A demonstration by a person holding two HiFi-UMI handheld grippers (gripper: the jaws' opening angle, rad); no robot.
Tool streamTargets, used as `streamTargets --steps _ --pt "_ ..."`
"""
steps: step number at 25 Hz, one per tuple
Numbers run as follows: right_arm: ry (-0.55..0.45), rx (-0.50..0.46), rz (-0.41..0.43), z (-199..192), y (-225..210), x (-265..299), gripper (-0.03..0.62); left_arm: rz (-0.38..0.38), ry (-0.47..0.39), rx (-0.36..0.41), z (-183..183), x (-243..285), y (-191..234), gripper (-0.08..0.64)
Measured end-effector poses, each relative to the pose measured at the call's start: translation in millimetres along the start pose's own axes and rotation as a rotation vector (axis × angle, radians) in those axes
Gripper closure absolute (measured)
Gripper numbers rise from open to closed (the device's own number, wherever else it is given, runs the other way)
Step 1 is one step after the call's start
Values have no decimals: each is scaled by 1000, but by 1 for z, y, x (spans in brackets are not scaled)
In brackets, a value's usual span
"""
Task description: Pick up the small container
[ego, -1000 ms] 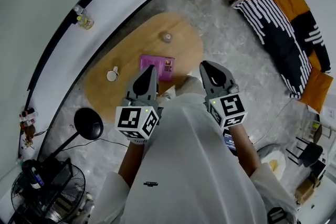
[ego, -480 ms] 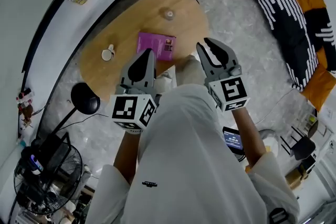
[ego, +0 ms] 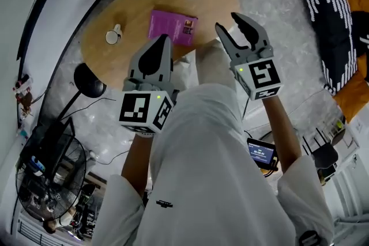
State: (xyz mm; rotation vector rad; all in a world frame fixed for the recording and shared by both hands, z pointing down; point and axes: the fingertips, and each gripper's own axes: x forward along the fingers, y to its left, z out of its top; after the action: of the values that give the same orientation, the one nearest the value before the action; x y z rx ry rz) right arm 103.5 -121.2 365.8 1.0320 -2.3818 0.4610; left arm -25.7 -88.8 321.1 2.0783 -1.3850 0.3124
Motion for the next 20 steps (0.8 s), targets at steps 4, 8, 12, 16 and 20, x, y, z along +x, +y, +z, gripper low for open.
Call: streamTargets --steps 4,8,12,16,20 --pt "16 -5 47 -13 -6 25 362 29 32 -14 -14 15 12 546" --pt "36 -15 81 -31 -11 50 328 45 58 -26 -26 29 20 546" --pt "59 -39 107 -49 -16 79 292 57 78 -24 -36 43 27 546" --pt "95 -74 133 -64 -17 102 264 75 107 -51 -50 53 38 546" --pt "112 -106 161 -78 -19 127 247 92 125 -69 -65 64 49 546"
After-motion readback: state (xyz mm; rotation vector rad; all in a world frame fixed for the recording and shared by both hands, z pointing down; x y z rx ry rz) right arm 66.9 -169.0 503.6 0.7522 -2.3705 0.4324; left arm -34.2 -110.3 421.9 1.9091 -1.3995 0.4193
